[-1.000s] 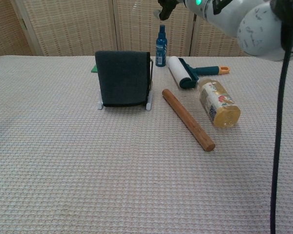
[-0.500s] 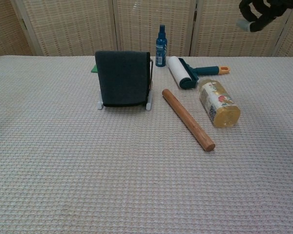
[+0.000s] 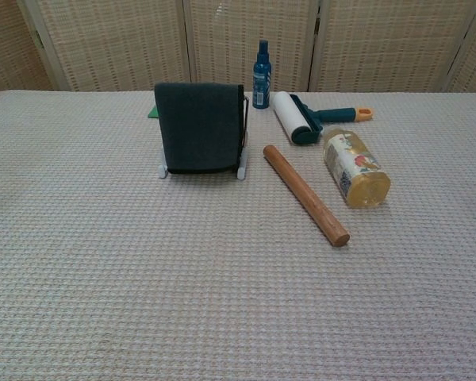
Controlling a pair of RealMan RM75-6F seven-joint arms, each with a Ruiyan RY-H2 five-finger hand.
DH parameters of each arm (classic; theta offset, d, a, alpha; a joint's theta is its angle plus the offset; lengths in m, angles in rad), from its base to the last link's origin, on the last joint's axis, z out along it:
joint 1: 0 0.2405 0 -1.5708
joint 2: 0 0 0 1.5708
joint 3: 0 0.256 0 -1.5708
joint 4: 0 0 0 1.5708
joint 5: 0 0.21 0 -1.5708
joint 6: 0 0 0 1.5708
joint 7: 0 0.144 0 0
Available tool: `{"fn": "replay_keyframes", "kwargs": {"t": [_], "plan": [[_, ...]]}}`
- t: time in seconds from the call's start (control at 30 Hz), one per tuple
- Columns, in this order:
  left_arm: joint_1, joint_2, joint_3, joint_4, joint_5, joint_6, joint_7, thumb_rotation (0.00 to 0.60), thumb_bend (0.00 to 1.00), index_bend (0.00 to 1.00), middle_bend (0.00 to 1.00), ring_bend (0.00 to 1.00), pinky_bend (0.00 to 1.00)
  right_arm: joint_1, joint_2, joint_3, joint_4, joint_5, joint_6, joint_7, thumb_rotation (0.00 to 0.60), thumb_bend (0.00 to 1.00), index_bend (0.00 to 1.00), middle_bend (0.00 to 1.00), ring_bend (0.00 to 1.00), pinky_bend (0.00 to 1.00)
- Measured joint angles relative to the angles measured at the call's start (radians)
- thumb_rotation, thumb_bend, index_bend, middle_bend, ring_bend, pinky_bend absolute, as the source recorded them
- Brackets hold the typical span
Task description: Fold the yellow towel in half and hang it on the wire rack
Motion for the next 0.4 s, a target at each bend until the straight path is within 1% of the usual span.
{"fn": "replay_keyframes", "kwargs": {"t": [0.17,0.27,0.4], "plan": [[0.055,-0.022,0.014,-0.011,0.021,0.097,0.054,0.600,0.45,0.16,0.39,0.34,0.43,-0.111,-0.002,-0.043,0.055,-0.033,0.092,0.079,0.600,0.48,0.06,0.40,0.40,0.55],[0.098,-0.029,0.030,-0.029,0.036,0.149,0.092,0.600,0.44,0.16,0.39,0.34,0.42,-0.169,-0.008,-0.061,0.080,-0.043,0.136,0.101,0.600,0.48,0.06,0.39,0.40,0.53],[0.134,-0.028,0.054,-0.063,0.059,0.181,0.118,0.600,0.44,0.16,0.39,0.34,0.42,-0.218,-0.012,-0.067,0.092,-0.052,0.161,0.109,0.600,0.48,0.06,0.39,0.40,0.52]]}}
